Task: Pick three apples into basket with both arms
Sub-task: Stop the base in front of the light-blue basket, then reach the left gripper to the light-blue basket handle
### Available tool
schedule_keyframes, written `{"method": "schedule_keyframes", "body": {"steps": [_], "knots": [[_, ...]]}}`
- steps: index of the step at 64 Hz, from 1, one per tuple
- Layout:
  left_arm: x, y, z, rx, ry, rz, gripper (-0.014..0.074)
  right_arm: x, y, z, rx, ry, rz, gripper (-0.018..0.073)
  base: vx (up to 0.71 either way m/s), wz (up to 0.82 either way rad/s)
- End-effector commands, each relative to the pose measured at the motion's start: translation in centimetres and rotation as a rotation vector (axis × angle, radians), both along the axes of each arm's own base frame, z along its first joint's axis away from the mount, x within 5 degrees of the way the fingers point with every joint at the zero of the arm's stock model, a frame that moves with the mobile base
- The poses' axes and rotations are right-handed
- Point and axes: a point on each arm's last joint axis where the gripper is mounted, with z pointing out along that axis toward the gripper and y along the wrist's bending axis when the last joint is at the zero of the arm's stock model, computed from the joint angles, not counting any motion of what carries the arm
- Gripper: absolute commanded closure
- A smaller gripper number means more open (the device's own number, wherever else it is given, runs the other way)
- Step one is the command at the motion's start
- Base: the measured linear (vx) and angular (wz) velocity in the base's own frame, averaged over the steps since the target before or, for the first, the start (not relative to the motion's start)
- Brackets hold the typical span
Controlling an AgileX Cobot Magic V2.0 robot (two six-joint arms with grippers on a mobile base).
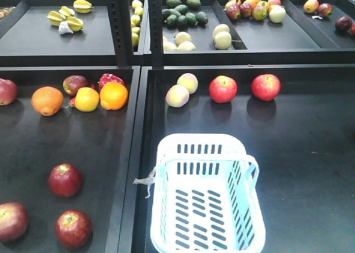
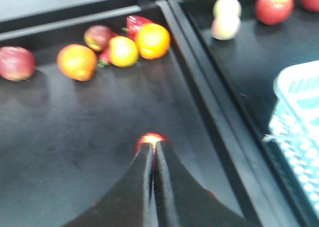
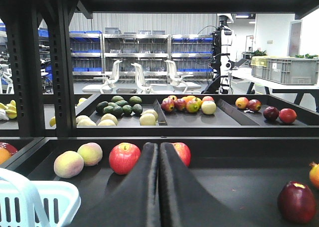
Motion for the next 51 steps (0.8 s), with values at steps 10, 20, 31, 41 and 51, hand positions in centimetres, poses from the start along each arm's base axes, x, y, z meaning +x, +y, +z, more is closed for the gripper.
{"method": "schedule_keyframes", "body": {"steps": [10, 20, 31, 41, 51], "knots": [[-0.1, -0.3, 1.1, -0.019, -0.038, -0.022, 0.0477, -0.1, 0.0, 0.2, -0.011, -0.068, -0.002, 0.0568, 0.0, 0.0], [-0.3, -0.3, 0.8, 0.002, 0.002, -0.039, 0.0213, -0.1, 0.0, 0.2, -0.011, -0.068, -0.002, 0.0568, 0.0, 0.0], [-0.3, -0.4, 0.7, 0.022, 0.002, -0.058, -0.0076, -0.1, 0.0, 0.2, -0.011, -0.068, -0.002, 0.0568, 0.0, 0.0], [0.5, -0.5, 0.3, 0.047, 0.027, -0.086, -0.013, -0.1, 0.0, 0.2, -0.011, -0.068, -0.002, 0.0568, 0.0, 0.0], [2.6, -1.4, -0.5, 0.174, 0.015, -0.262, -0.0097, -0.1, 0.0, 0.2, -0.011, -0.068, -0.002, 0.0568, 0.0, 0.0]]}}
